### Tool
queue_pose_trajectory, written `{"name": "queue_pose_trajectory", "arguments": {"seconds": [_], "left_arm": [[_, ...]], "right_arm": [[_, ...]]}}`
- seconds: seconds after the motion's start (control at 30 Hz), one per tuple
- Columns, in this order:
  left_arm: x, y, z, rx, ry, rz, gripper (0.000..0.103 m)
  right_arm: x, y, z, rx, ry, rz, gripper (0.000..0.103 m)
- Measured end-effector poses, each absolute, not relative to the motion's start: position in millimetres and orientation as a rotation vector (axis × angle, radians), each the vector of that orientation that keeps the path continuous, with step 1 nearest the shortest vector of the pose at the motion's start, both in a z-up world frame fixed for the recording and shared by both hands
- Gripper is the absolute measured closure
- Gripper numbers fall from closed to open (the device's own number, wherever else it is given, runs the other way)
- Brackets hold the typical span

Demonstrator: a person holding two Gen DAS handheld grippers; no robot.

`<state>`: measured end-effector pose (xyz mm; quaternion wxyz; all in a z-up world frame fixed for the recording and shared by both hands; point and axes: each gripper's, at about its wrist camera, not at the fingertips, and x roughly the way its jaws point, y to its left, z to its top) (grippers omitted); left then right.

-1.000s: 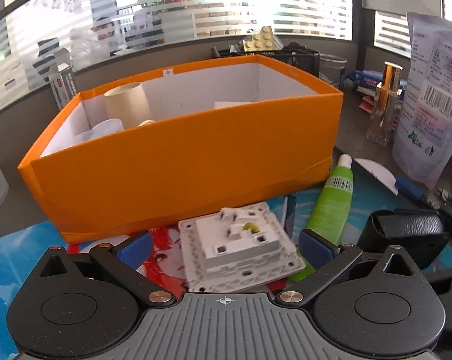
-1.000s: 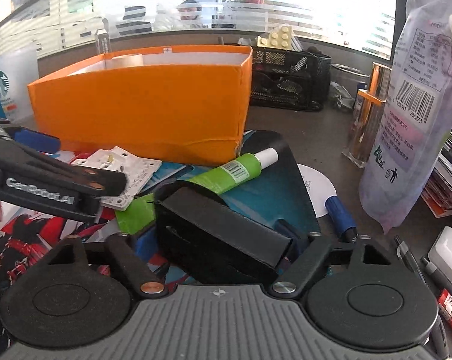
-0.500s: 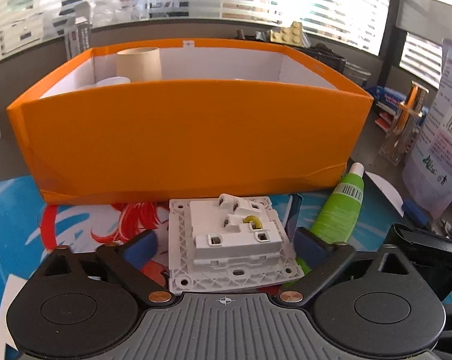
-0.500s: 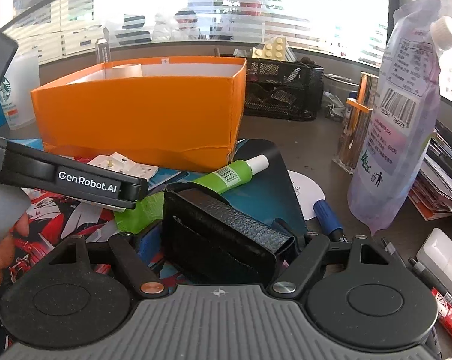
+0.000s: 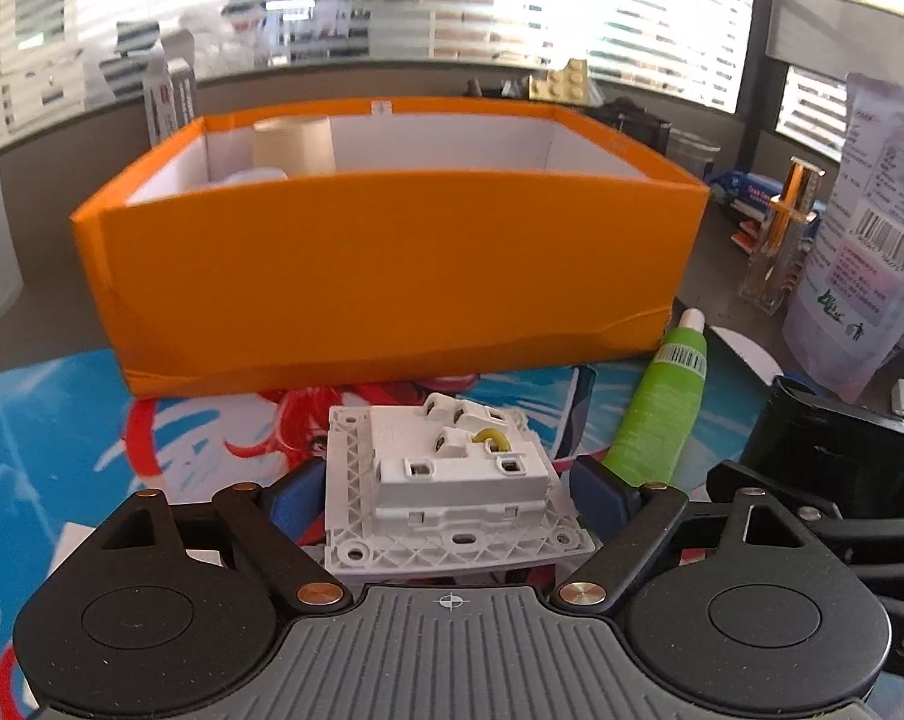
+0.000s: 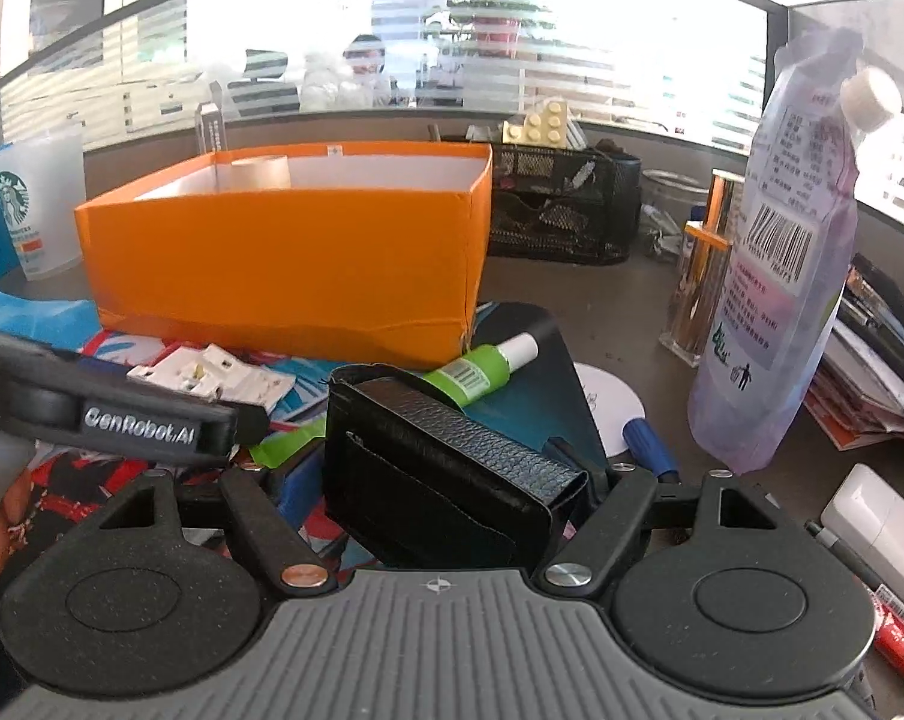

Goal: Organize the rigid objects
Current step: 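Grasp the white socket panel with left tool while right tool grasps the black leather case, then lift and carry the socket panel and black case toward the orange box with both tools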

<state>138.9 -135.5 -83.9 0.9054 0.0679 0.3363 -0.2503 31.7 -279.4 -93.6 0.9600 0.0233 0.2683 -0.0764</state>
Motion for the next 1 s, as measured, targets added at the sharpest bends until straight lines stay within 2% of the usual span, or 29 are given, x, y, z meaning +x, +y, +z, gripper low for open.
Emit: {"name": "queue_pose_trajectory", "arguments": {"seconds": [0.07, 0.1, 0.47, 1.0], "left_arm": [[136.0, -131.4, -79.9, 0.136, 0.682, -0.518, 0.016], [135.0, -128.7, -77.4, 0.131, 0.674, -0.511, 0.03], [131.9, -111.9, -75.5, 0.107, 0.684, -0.515, 0.03], [127.7, -88.0, -34.9, 0.061, 0.588, -0.508, 0.03]], "right_arm": [[31.2, -276.9, -91.3, 0.043, 0.537, -0.157, 0.029], [31.5, -276.0, -90.5, 0.043, 0.536, -0.157, 0.029], [26.8, -262.9, -81.7, 0.018, 0.517, -0.153, 0.03], [29.5, -252.9, -66.0, -0.013, 0.49, -0.151, 0.03]]}}
